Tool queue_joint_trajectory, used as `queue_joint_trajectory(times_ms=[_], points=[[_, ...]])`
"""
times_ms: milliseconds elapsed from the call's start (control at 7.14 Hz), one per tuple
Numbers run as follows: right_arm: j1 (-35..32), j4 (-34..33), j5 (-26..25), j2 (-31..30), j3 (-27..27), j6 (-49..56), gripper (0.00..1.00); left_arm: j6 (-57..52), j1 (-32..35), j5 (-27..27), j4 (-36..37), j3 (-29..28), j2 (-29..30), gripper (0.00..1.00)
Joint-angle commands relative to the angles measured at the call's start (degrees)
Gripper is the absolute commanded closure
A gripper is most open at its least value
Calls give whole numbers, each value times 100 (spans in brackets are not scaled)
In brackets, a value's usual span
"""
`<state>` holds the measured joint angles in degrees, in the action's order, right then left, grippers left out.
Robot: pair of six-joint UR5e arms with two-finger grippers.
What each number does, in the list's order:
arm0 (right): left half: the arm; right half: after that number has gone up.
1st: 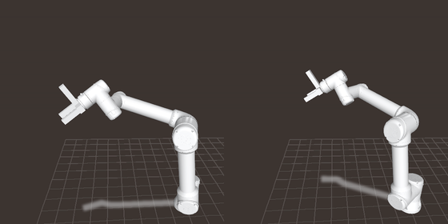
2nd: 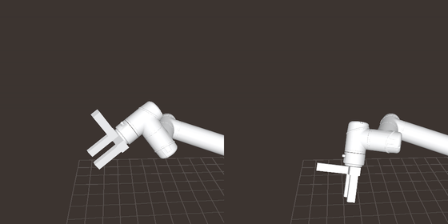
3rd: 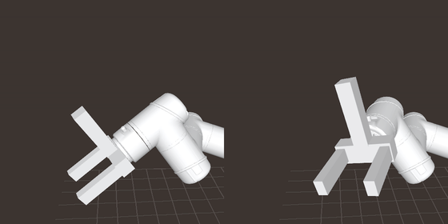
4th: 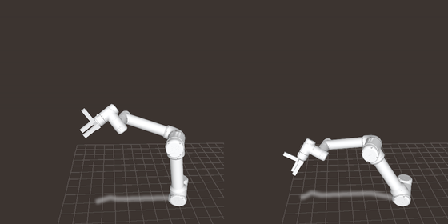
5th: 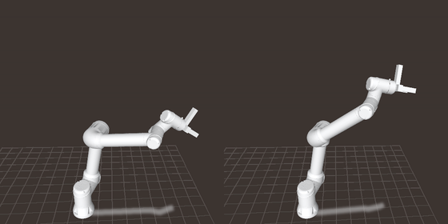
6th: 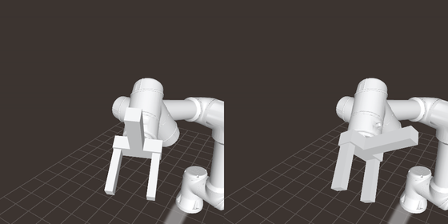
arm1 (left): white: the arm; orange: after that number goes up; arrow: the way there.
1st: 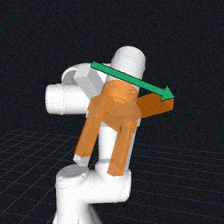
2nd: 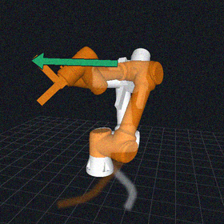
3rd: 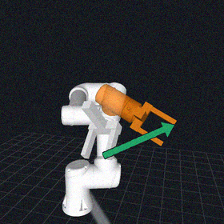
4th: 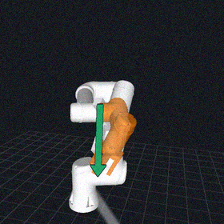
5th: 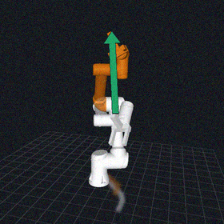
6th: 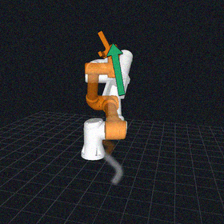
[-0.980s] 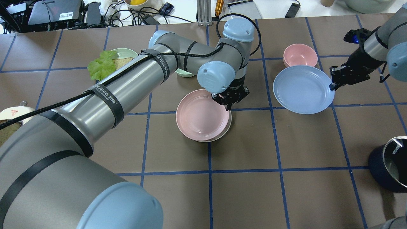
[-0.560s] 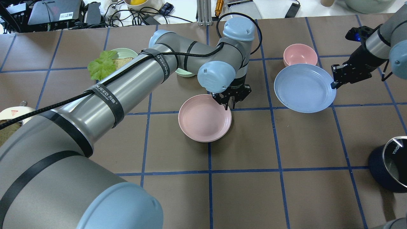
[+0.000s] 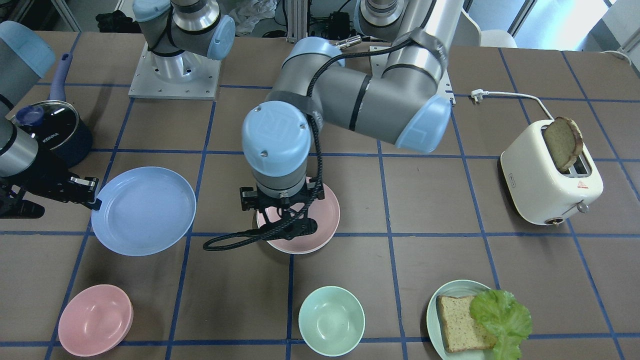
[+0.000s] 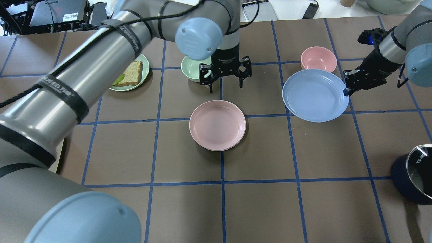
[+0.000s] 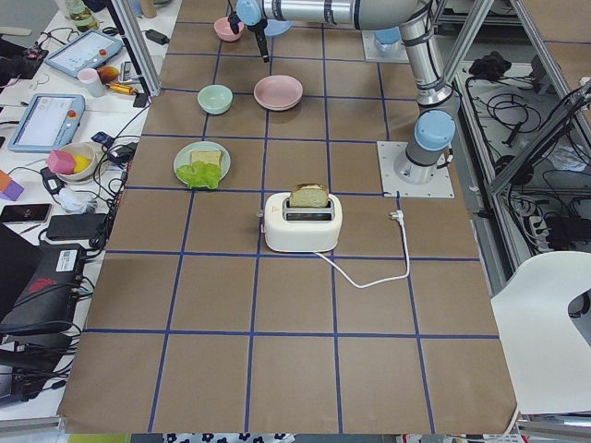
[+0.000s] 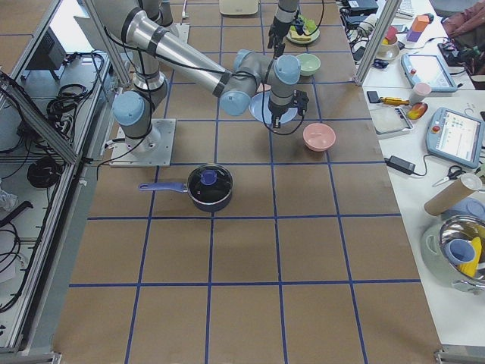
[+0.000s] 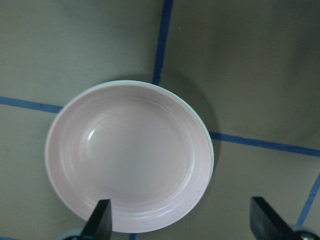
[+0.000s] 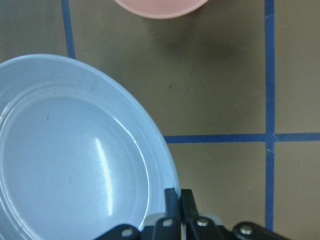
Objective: Stack three plates with pink and blue
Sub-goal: 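Carry the blue plate onto the pink plate with the right gripper while the left withdraws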
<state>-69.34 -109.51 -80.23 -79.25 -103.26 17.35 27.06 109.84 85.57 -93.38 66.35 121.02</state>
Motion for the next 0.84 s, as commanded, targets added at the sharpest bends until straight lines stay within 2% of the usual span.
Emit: queue_joint_trajectory(times_ms=[0, 140, 420, 700], points=[[-463, -79, 51, -239, -387, -623, 100, -990, -715, 13, -811, -35, -612, 0], [-884, -88, 52, -309, -405, -1288, 100, -1044, -997, 4, -875, 122, -911, 0], [-1973, -751, 25, -301, -693, -2668, 100, -1701, -1577, 13, -719, 1067, -1648, 0], [-2696, -2216, 42, -223, -1431, -3804, 100, -1748, -1702, 178, 744, 2402, -2317, 0]])
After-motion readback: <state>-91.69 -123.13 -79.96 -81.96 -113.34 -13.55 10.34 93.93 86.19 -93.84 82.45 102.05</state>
